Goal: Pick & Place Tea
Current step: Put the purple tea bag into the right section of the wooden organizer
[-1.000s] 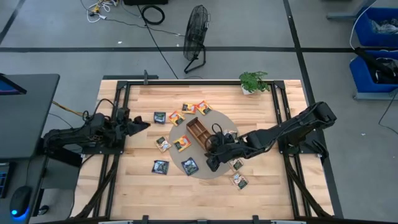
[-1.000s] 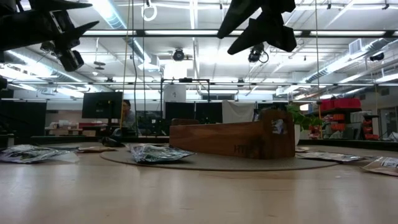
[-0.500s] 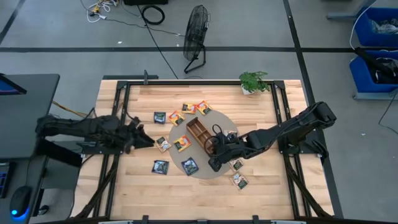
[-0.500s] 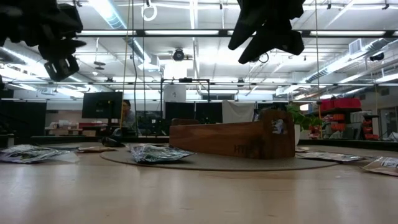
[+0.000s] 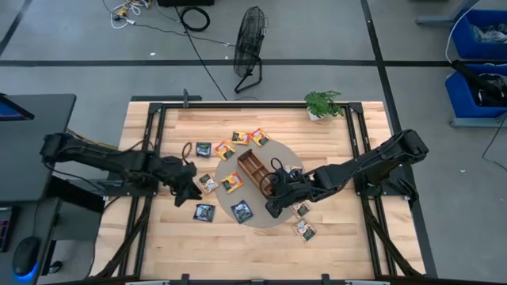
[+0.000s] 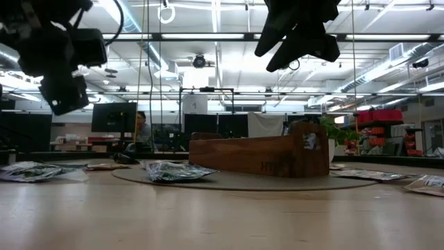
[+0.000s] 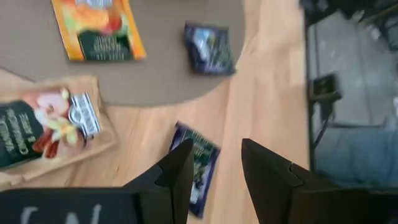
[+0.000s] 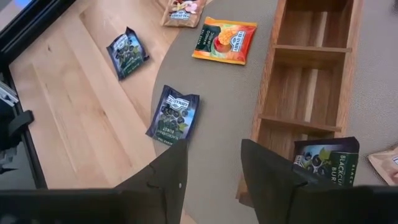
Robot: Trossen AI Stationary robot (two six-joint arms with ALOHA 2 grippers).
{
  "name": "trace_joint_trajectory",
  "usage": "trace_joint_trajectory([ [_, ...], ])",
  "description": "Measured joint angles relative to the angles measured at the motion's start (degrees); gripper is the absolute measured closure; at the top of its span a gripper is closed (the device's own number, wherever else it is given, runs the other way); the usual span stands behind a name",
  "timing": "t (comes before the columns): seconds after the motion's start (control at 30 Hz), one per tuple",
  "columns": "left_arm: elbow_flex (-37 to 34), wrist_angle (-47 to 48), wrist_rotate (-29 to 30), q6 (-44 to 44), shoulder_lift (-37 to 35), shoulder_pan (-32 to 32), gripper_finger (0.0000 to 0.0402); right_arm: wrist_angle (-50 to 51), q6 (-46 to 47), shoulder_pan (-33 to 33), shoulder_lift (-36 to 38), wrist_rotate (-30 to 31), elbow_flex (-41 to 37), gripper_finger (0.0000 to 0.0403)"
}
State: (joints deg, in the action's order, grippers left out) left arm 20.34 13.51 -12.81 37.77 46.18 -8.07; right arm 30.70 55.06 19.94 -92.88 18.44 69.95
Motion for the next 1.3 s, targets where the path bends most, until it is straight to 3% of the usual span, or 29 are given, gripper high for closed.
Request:
trace_joint_trajectory([
  [0.23, 0.0, 0.1, -4.5, -6.5, 8.4, -0.2, 0.0245, 0.0, 0.4, 0.0, 0.0, 0.0, 0.0, 0.0245],
  [0.47, 0.0, 0.0, -5.0, -7.5, 14.3, -0.2, 0.0194, 0.0, 0.6, 0.0, 0.0, 0.1, 0.0, 0.0245],
  [0.63, 0.0, -0.1, -5.0, -8.5, 18.1, -0.2, 0.0184, 0.1, 1.0, 0.0, 0.0, 0.6, 0.0, 0.0245],
  [1.07, 0.0, -6.0, -5.0, -9.0, 24.7, -3.4, 0.0217, 0.3, 1.0, 0.0, 0.0, 1.8, 0.0, 0.0245],
  [1.3, 0.1, -6.7, -4.5, -8.3, 25.7, -4.0, 0.0278, 0.3, 1.0, 0.0, 0.0, 2.1, 0.0, 0.0245],
])
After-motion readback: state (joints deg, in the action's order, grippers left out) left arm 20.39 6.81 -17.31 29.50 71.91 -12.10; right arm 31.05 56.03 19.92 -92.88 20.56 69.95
